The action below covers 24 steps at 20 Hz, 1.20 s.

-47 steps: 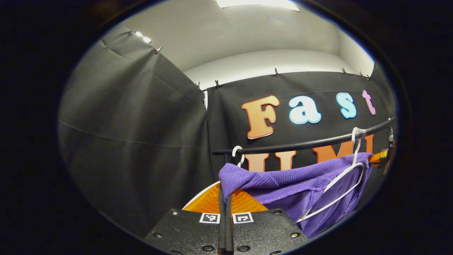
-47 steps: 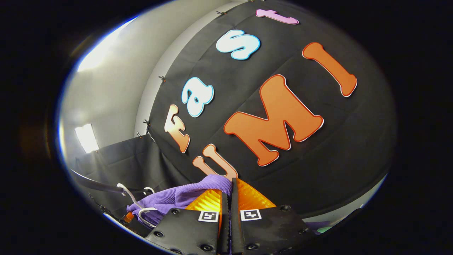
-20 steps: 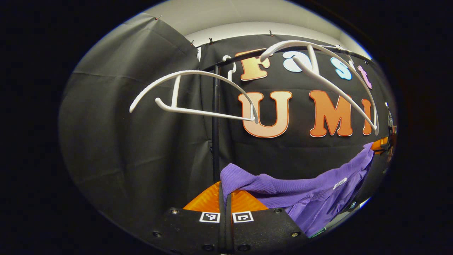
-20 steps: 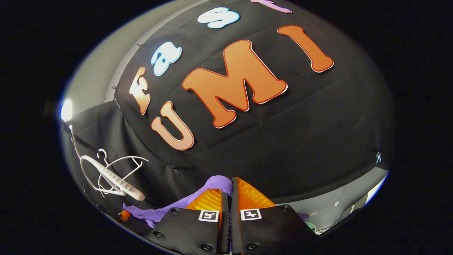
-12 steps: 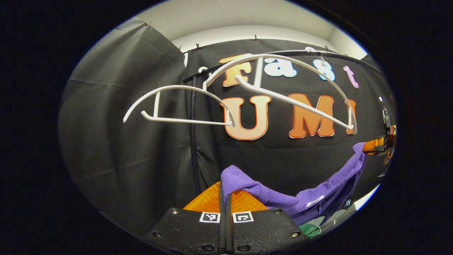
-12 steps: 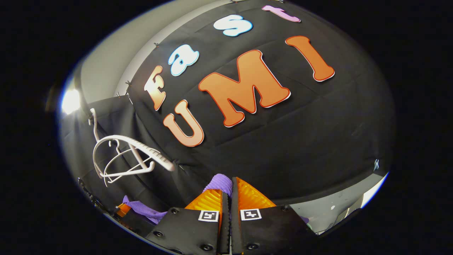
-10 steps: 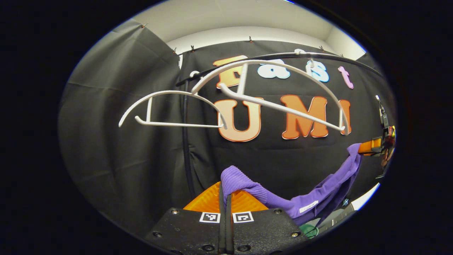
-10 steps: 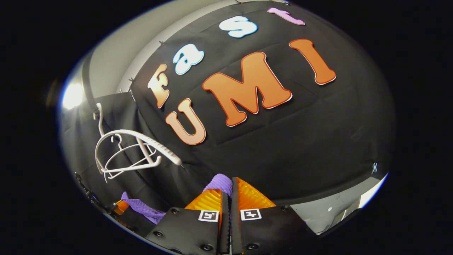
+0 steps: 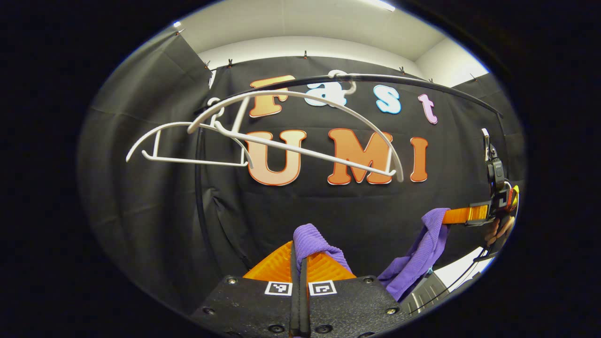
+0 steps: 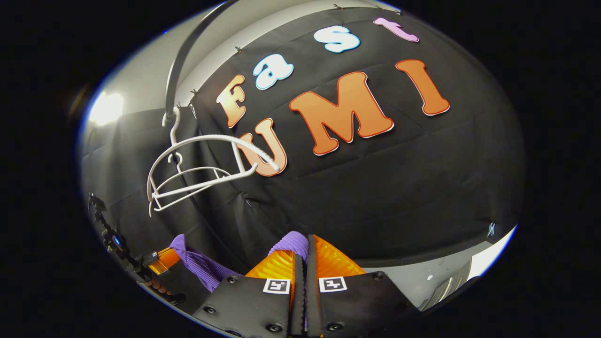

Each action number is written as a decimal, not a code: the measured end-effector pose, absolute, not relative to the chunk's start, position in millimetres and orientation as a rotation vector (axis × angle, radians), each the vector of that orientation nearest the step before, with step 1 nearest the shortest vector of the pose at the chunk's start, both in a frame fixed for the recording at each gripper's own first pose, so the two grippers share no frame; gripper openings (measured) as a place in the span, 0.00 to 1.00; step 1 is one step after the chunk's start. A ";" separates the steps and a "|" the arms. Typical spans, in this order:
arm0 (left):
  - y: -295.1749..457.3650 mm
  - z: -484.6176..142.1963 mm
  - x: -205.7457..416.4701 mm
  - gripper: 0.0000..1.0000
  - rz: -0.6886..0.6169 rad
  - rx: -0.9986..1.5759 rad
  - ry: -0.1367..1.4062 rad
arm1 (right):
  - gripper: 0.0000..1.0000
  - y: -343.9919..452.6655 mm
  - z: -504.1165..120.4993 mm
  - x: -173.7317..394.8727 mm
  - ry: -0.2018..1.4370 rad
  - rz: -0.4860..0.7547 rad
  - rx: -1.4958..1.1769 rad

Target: Grasp the clothes on the hanger with both hands and then place them into the laundry hamper below.

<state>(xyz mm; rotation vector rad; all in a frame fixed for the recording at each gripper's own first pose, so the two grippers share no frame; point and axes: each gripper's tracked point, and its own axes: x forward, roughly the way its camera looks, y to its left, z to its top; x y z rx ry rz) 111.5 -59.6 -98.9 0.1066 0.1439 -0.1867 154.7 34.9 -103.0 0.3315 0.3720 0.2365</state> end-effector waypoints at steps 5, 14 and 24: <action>-104.1 -120.3 99.2 0.00 -0.268 0.090 0.176 | 0.09 44.1 -129.3 120.6 0.384 0.252 0.323; -165.4 -184.1 88.3 0.00 -0.340 0.118 0.251 | 0.09 64.8 -199.0 97.1 0.416 0.225 0.249; -167.5 -294.1 79.8 0.00 -0.305 0.108 0.397 | 0.09 39.0 -299.9 79.8 0.459 0.099 0.103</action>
